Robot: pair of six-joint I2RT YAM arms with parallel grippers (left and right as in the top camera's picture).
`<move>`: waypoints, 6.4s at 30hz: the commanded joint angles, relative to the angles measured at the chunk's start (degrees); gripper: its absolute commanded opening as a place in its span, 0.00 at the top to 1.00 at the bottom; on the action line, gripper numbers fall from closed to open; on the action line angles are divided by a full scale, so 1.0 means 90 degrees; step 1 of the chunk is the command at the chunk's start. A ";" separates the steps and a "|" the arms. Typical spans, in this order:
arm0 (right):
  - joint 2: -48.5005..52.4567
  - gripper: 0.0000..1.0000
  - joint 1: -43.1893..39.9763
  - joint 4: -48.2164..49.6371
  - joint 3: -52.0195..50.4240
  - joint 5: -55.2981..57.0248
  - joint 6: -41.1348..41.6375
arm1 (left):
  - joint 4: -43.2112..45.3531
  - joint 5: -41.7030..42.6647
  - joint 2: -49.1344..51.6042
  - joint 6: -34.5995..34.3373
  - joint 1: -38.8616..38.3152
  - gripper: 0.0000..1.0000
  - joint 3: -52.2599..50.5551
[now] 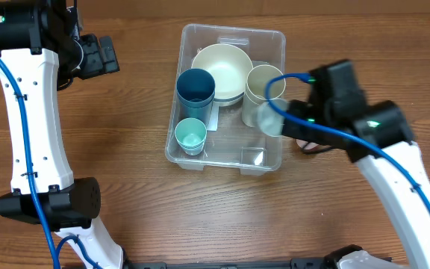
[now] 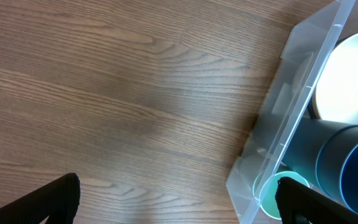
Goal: Pack container
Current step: 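Carry the grey cup into the bin's front-middle and release, then move the right gripper to the pink cup and grasp it, then carry the pink cup into the grey cup and release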
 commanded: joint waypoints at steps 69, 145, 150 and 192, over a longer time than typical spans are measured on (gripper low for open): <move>0.0029 0.43 -0.1044 -0.0277 0.0083 0.1729 0.0282 | -0.0012 -0.0036 -0.0024 0.0121 -0.0019 0.00 0.0051; -0.0952 0.96 -0.0692 -0.0155 -0.0743 -0.0367 -0.0342 | -0.0010 -0.0036 -0.0024 0.0121 -0.0019 0.00 0.0051; -0.0702 0.96 0.0386 0.0634 -0.0743 0.0041 -0.0170 | -0.0012 -0.0036 -0.0024 0.0121 -0.0019 0.00 0.0051; 0.0675 0.59 0.1477 0.1277 -0.0721 0.0714 0.0041 | -0.0012 -0.0039 -0.0024 0.0121 -0.0019 0.00 0.0051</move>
